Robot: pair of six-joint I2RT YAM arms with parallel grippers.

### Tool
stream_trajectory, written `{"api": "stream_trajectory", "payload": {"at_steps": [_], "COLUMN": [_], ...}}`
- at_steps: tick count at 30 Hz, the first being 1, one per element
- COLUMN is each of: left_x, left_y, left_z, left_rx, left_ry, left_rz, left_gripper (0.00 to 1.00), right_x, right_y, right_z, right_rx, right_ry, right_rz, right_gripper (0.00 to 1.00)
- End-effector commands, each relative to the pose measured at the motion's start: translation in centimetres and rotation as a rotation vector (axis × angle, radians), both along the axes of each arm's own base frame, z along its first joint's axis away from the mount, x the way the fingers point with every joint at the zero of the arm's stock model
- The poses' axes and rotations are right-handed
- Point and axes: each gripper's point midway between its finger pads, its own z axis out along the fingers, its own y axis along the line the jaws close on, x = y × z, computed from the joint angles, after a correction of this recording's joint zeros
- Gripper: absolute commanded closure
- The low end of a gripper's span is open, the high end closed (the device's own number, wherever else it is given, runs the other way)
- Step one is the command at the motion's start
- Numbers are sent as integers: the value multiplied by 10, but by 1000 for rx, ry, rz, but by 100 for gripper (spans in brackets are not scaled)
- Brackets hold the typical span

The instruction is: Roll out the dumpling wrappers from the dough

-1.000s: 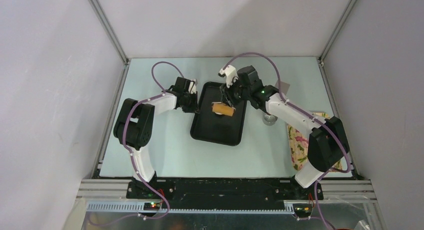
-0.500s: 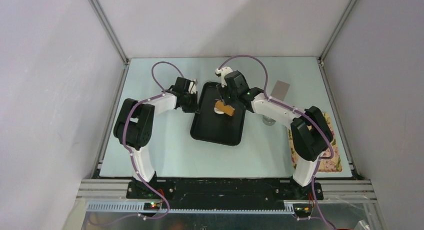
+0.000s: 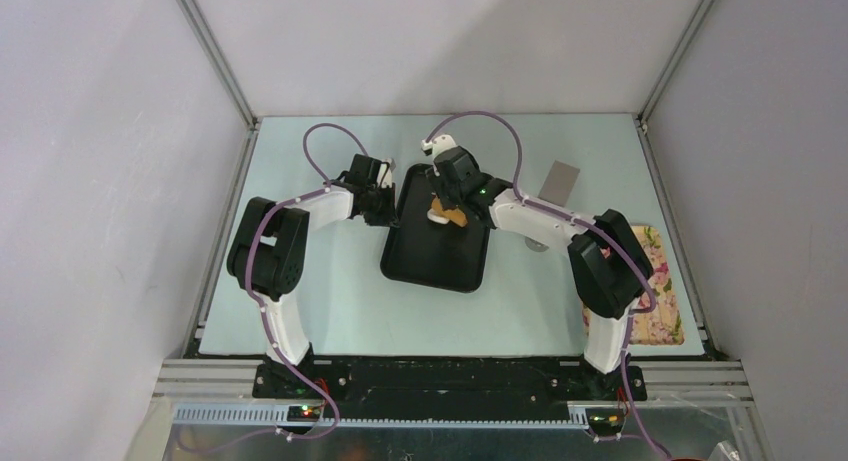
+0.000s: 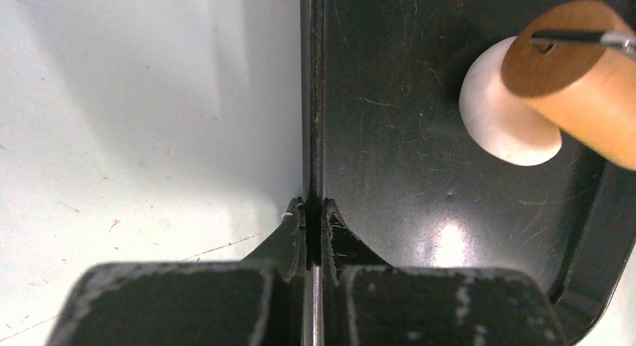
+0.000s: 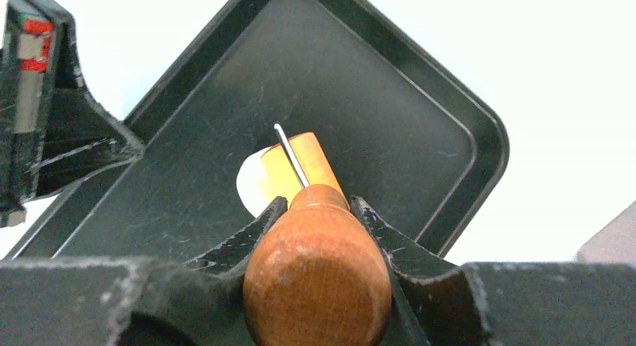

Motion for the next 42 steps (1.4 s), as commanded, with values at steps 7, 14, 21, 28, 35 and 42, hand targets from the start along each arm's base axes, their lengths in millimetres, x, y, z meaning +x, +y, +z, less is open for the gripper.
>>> {"api": "stream_trajectory", "payload": {"at_steps": [7, 14, 21, 28, 35, 42], "left_x": [-50, -50, -50, -52, -55, -54], "left_y": [7, 6, 5, 0, -6, -5], "left_z": [-41, -41, -41, -40, -36, -34], "left_rx": [58, 58, 52, 21, -17, -17], "left_ry": [194, 194, 197, 205, 211, 205], "left_rz": [-45, -45, -51, -77, -109, -109], "left_gripper": [100, 100, 100, 100, 100, 100], "right_x": [13, 26, 18, -3, 4, -13], "right_y": [-28, -23, 5, 34, 37, 28], "right_z": [-34, 44, 91, 70, 38, 6], "right_rx": [-198, -108, 5, 32, 55, -27], "right_ry": [-12, -193, -194, -160, -122, -77], "right_rz": [-55, -23, 117, 420, 597, 727], "right_gripper": [100, 100, 100, 100, 100, 100]}}
